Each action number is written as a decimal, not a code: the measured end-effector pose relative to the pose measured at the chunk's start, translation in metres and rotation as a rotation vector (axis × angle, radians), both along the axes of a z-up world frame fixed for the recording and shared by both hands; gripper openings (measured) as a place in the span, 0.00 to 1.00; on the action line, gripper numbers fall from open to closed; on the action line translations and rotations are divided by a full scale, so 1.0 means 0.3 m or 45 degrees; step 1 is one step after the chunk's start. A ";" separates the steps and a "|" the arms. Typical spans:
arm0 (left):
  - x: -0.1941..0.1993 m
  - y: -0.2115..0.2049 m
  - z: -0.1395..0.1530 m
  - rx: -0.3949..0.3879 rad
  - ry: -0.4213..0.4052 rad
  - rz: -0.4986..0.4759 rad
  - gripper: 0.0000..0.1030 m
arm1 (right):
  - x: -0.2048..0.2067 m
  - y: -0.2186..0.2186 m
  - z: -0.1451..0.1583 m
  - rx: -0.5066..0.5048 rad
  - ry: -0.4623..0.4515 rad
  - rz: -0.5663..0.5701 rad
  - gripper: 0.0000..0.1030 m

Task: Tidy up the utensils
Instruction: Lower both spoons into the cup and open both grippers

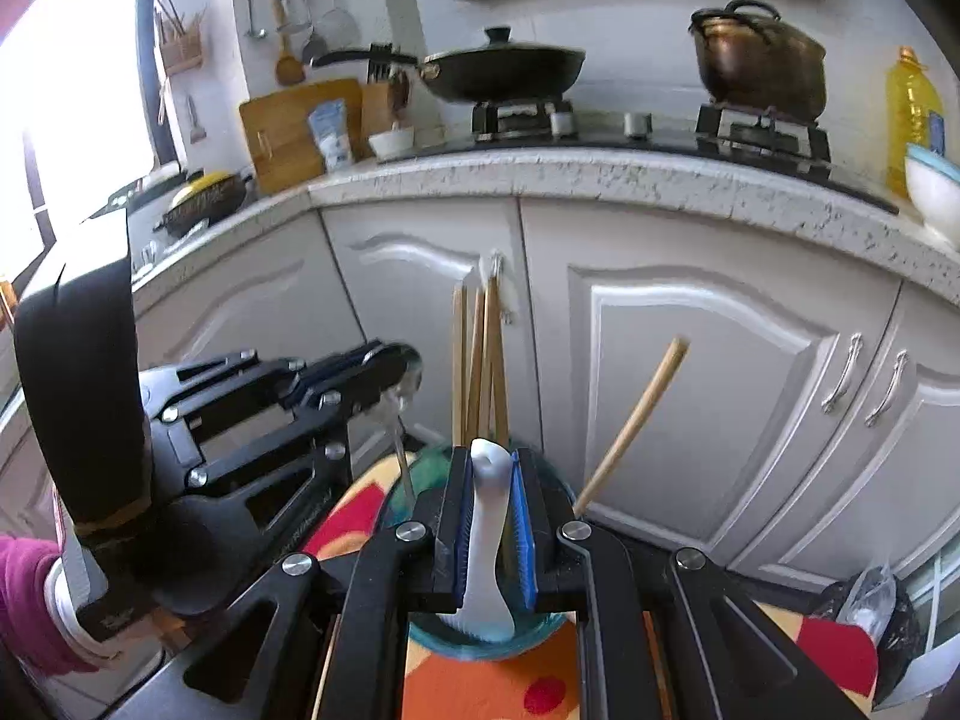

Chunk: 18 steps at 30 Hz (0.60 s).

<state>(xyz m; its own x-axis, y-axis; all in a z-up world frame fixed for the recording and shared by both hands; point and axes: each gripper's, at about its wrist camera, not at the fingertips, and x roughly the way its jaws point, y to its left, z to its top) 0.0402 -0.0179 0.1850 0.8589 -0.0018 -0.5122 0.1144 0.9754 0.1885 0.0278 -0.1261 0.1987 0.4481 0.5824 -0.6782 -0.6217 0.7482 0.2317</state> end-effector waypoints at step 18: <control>-0.010 0.028 -0.063 -0.151 0.180 -0.004 0.03 | -0.037 -0.034 -0.015 0.009 0.066 0.002 0.14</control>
<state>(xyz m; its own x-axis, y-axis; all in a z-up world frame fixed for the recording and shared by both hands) 0.0372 -0.0096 0.1660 0.7784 -0.0722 -0.6236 0.1347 0.9894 0.0537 0.0168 -0.1364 0.1941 0.4111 0.5880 -0.6965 -0.6100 0.7453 0.2691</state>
